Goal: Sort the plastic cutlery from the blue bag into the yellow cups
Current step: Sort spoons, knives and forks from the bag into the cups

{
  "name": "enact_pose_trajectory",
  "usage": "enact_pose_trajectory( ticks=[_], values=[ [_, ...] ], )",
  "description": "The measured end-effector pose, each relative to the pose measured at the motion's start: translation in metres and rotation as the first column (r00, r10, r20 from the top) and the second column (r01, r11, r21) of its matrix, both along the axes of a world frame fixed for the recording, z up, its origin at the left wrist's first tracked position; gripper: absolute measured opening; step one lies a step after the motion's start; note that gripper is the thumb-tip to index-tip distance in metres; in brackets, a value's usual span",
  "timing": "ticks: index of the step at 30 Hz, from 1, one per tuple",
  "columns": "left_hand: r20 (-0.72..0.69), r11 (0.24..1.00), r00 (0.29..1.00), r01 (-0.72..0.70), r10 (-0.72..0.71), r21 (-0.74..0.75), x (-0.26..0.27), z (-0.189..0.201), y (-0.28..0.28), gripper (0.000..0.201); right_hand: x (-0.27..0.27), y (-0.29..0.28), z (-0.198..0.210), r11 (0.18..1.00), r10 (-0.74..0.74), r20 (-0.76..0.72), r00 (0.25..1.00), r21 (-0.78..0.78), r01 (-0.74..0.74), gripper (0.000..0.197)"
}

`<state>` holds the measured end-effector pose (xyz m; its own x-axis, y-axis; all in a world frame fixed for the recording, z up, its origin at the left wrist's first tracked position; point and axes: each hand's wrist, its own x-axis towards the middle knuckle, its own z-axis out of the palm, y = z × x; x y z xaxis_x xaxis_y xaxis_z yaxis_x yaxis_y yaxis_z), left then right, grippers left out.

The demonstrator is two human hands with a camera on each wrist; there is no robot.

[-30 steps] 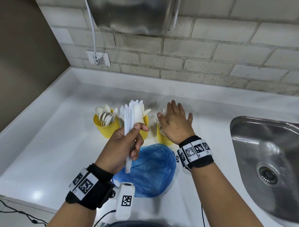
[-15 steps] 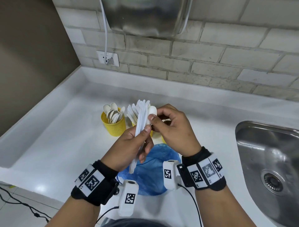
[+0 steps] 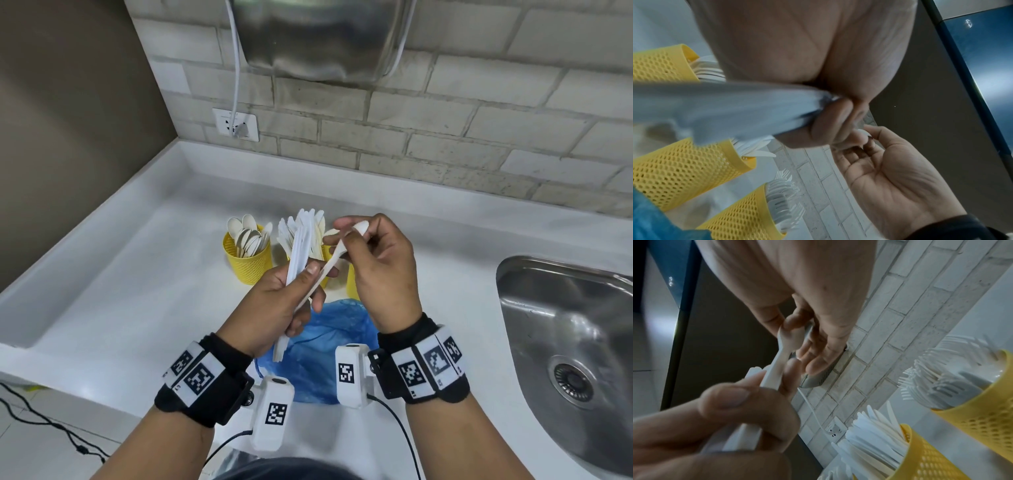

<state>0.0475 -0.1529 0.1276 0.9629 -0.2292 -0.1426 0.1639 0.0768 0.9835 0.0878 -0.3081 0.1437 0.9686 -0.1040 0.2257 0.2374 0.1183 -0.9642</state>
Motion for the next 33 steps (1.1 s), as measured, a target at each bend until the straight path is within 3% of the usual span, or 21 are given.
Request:
enact_pose_trajectory(
  ticks=[6, 8, 10, 12, 16, 19, 23, 33],
  values=[
    [-0.036, 0.999, 0.999, -0.025, 0.024, -0.027, 0.003, -0.004, 0.015, 0.033, 0.004, -0.004, 0.016, 0.935, -0.213, 0.088, 0.973, 0.308, 0.177, 0.022],
    [-0.047, 0.999, 0.999, -0.019, 0.016, -0.049, 0.004, -0.004, 0.021, 0.030, 0.009, -0.008, 0.014, 0.926, -0.271, 0.108, 0.957, 0.301, 0.229, 0.021],
    [-0.083, 0.994, 0.997, -0.007, -0.002, -0.107, 0.006, -0.001, 0.027, 0.027, 0.010, -0.008, 0.012, 0.954, -0.271, 0.129, 0.954, 0.167, 0.249, 0.022],
    [-0.126, 0.983, 0.991, 0.018, -0.041, -0.181, 0.007, 0.002, 0.032, 0.025, 0.008, 0.001, 0.007, 0.981, -0.196, 0.118, 0.974, 0.020, 0.195, 0.030],
    [-0.160, 0.965, 0.980, 0.079, -0.122, -0.252, 0.007, 0.008, 0.039, 0.023, -0.001, 0.030, -0.001, 0.992, 0.059, -0.078, 0.995, -0.103, -0.067, 0.045],
    [-0.196, 0.950, 0.965, 0.113, -0.175, -0.292, 0.008, 0.009, 0.047, 0.034, -0.003, 0.044, -0.005, 0.957, 0.213, -0.095, 0.973, -0.182, -0.227, 0.021],
    [-0.228, 0.943, 0.949, 0.145, -0.218, -0.300, 0.010, 0.011, 0.061, 0.031, -0.004, 0.055, 0.003, 0.948, 0.286, -0.095, 0.954, -0.116, -0.295, 0.010],
    [-0.148, 0.967, 0.967, 0.177, -0.205, -0.185, 0.011, 0.007, 0.090, 0.039, -0.001, 0.087, -0.004, 0.950, 0.275, -0.126, 0.953, -0.117, -0.289, 0.031]
  ],
)
